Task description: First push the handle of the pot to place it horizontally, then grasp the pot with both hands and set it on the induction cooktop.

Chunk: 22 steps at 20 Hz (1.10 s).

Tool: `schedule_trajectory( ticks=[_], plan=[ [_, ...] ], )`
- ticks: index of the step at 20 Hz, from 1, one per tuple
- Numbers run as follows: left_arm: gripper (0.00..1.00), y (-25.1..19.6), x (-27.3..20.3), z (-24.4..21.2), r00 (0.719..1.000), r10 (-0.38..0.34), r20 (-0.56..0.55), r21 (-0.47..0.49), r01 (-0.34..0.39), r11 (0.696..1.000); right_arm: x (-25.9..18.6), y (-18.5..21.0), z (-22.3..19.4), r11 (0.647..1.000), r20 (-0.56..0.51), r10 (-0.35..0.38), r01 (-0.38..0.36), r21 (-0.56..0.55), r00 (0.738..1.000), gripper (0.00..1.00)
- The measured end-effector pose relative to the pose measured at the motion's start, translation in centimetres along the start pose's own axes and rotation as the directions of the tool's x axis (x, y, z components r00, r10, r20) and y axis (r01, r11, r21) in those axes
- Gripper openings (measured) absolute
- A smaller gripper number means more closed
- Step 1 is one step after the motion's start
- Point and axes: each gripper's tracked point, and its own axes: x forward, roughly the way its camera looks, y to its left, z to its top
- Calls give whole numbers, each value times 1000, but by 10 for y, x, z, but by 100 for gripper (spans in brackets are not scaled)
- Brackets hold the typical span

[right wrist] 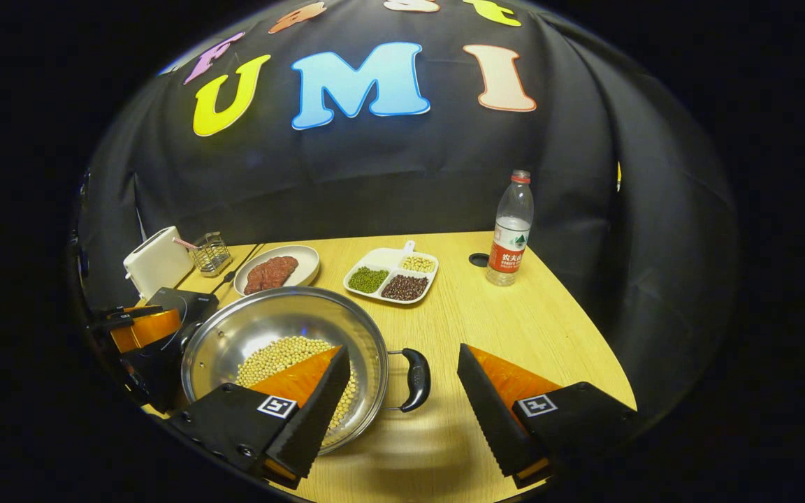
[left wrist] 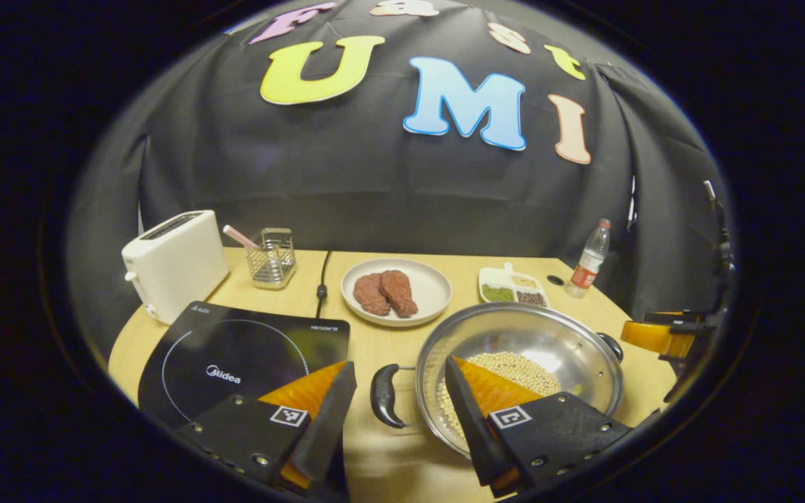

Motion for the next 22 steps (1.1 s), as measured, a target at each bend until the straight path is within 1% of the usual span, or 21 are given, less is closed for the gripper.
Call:
schedule_trajectory(
  ticks=[1, 2, 3, 4, 5, 6, 7, 8, 9, 10, 11, 12, 13, 14, 15, 16, 17, 18, 19, 20, 22],
  plan=[
    [75, -1, 3, -1, 1000, -1, -6, 4, 1, 1000, 3, 0, -2, 1000, -8, 1, -1, 0, 1000, 94],
    [79, -2, 7, -2, 1000, -3, -10, 10, 3, 1000, 6, 0, -4, 1000, -15, 1, -1, 0, 1000, 99],
    [79, -2, 9, -5, 1000, -2, -22, 17, 2, 1000, 8, 0, -6, 1000, -24, 0, 0, -1, 1000, 99],
    [79, -2, 13, -8, 999, -1, -35, 21, 2, 1000, 11, 0, -8, 1000, -32, -3, 3, -2, 999, 94],
    [79, -3, 18, -12, 999, -7, -47, 19, 8, 1000, 14, 0, -9, 1000, -38, -8, 8, -2, 999, 99],
    [79, -5, 22, -17, 998, -17, -65, 15, 18, 1000, 17, -1, -11, 1000, -43, -12, 12, -2, 999, 94],
    [79, -6, 24, -22, 997, -21, -80, 11, 22, 1000, 20, 0, -12, 1000, -48, -14, 14, -1, 999, 94],
    [75, -7, 29, -26, 995, -23, -93, 11, 24, 1000, 23, 1, -14, 1000, -56, -14, 14, 1, 998, 99],
    [79, -5, 32, -31, 994, -24, -107, 12, 26, 1000, 25, 1, -16, 1000, -63, -14, 14, 2, 998, 99],
    [79, -6, 36, -35, 993, -25, -117, 13, 27, 1000, 28, 1, -17, 1000, -70, -17, 17, 2, 997, 94],
    [79, -6, 37, -37, 992, -25, -123, 10, 27, 1000, 30, 1, -19, 1000, -76, -19, 19, 2, 997, 99],
    [79, -6, 40, -39, 991, -25, -128, 8, 27, 1000, 33, 1, -21, 1000, -83, -20, 20, 3, 996, 94],
    [79, -5, 41, -41, 991, -24, -135, 7, 25, 1000, 36, 2, -23, 1000, -93, -20, 21, 3, 995, 99],
    [75, -5, 44, -43, 989, -23, -144, 7, 24, 1000, 38, 2, -26, 1000, -103, -21, 21, 3, 994, 99],
    [79, -5, 44, -46, 988, -22, -154, 6, 24, 1000, 40, 1, -28, 1000, -112, -21, 22, 4, 993, 99],
    [79, -5, 47, -48, 987, -19, -162, 7, 20, 1000, 43, 2, -30, 1000, -122, -23, 24, 7, 992, 94],
    [75, -4, 48, -50, 986, -16, -165, 8, 18, 1000, 46, 2, -31, 1000, -129, -25, 26, 9, 991, 94],
    [75, -5, 49, -50, 986, -14, -167, 8, 15, 1000, 48, 1, -34, 1000, -138, -26, 28, 10, 990, 99],
    [75, -4, 49, -51, 986, -13, -168, 7, 15, 1000, 50, 0, -37, 1000, -147, -26, 29, 13, 989, 99],
    [79, -4, 50, -52, 985, -13, -172, 6, 14, 1000, 51, 0, -39, 1000, -156, -25, 28, 14, 987, 94],
    [75, -4, 51, -55, 983, -12, -182, 5, 13, 1000, 53, -1, -43, 999, -170, -25, 29, 18, 985, 94]
  ],
)
